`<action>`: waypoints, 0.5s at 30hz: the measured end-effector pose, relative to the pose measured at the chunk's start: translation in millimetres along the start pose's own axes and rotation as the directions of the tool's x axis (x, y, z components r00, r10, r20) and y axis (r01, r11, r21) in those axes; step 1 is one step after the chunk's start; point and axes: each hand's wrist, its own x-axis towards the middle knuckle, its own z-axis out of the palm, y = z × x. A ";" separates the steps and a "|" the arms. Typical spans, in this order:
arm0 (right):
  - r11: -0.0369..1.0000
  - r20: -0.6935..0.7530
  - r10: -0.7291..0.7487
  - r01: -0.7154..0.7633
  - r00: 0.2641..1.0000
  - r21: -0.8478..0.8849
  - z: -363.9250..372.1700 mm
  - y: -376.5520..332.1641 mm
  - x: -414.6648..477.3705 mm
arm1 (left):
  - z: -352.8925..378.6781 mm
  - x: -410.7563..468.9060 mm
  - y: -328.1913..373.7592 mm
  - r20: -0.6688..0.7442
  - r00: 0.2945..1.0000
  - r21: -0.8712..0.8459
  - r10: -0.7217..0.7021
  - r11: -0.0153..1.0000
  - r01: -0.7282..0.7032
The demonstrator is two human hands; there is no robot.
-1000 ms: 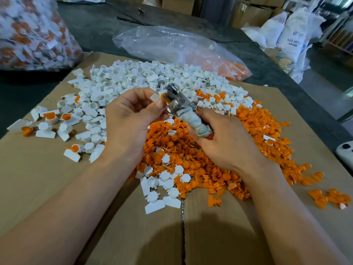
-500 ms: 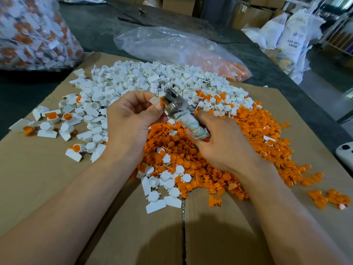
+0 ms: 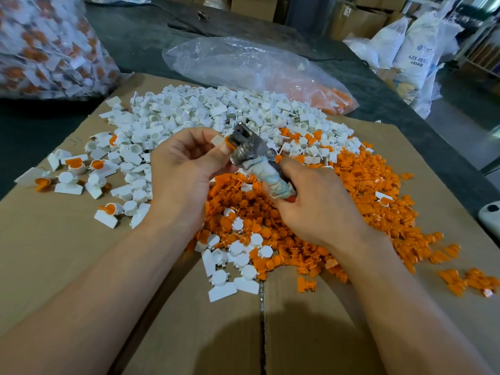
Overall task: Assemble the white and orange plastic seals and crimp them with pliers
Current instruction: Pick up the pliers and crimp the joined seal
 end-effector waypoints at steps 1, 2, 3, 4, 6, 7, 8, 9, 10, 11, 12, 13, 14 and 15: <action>1.000 0.002 0.007 -0.007 1.000 0.000 1.2 0.4 0.6 | 0.1 0.7 -0.2 -0.003 1.000 0.004 -0.008 1.000 0.008; 1.000 0.003 0.014 -0.014 1.000 0.000 2.3 1.2 1.1 | 0.3 1.7 -0.3 -0.005 1.000 0.004 -0.023 1.000 0.023; 1.000 0.003 0.022 -0.022 1.000 0.004 3.0 2.3 1.4 | 0.5 2.7 -0.5 -0.009 0.999 -0.006 -0.048 0.999 0.048; 0.999 -0.001 0.033 -0.033 0.999 0.010 3.3 3.9 1.6 | 0.3 3.6 -0.7 -0.014 0.997 -0.021 -0.078 0.997 0.078; 0.998 -0.025 0.067 -0.067 0.997 0.021 2.3 8.5 2.7 | -0.8 4.5 -1.2 -0.021 0.991 -0.033 -0.130 0.991 0.129; 0.995 -0.044 0.094 -0.094 0.995 0.016 1.2 11.9 3.7 | -1.3 4.7 -1.4 -0.020 0.988 -0.029 -0.152 0.988 0.151; 0.992 -0.064 0.126 -0.126 0.990 0.003 -0.2 16.2 4.5 | -1.6 4.8 -2.0 -0.021 0.984 -0.024 -0.175 0.984 0.174; 0.987 -0.085 0.158 -0.160 0.984 -0.012 -1.9 21.1 5.5 | -1.7 4.8 -2.6 -0.024 0.980 -0.022 -0.196 0.980 0.195; 0.980 -0.103 0.192 -0.195 0.976 -0.024 -3.6 26.1 6.3 | -1.7 4.6 -2.9 -0.027 0.977 -0.023 -0.212 0.977 0.212; 0.973 -0.115 0.224 -0.230 0.968 -0.035 -5.2 30.9 6.9 | -1.5 4.2 -2.7 -0.027 0.974 -0.022 -0.224 0.974 0.223; 0.964 -0.125 0.256 -0.263 0.959 -0.044 -6.9 35.3 7.2 | -1.4 3.6 -2.1 -0.024 0.973 -0.017 -0.231 0.973 0.230; 0.954 -0.132 0.285 -0.294 0.949 -0.055 -8.5 39.6 7.6 | -1.1 3.1 -1.3 -0.023 0.972 -0.007 -0.236 0.972 0.236; 0.945 -0.137 0.309 -0.320 0.941 -0.071 -10.0 43.6 7.8 | -0.9 2.6 -0.9 -0.023 0.970 0.005 -0.241 0.970 0.241; 0.935 -0.138 0.328 -0.342 0.934 -0.094 -11.3 47.4 8.4 | -0.8 2.2 -0.5 -0.022 0.969 0.017 -0.247 0.969 0.248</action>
